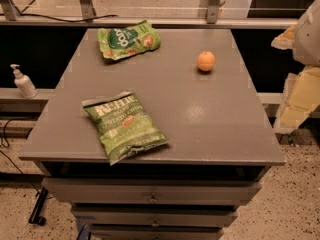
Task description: Pick green jalapeno chip bag
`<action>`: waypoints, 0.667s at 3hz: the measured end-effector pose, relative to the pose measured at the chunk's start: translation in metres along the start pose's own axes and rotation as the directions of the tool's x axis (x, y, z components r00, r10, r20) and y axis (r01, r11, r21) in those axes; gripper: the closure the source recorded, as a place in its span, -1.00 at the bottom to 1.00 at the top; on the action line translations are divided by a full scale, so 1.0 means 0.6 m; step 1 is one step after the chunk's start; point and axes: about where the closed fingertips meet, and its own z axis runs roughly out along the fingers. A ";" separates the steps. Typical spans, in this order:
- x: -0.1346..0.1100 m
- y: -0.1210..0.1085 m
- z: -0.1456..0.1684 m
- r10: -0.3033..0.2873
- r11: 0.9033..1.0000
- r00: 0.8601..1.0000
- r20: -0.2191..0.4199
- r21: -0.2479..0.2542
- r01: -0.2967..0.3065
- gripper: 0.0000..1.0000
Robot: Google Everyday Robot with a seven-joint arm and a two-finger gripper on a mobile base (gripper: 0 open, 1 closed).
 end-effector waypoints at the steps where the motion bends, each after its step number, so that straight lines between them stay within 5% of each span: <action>1: 0.000 0.000 0.000 0.000 1.000 1.000 0.000 0.000 0.000 -1.00; 2: -0.019 0.002 0.004 -0.026 1.000 0.999 0.022 0.002 0.026 -1.00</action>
Offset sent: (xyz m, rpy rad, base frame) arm 0.0044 0.0250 -0.0065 0.0294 -0.0034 0.0696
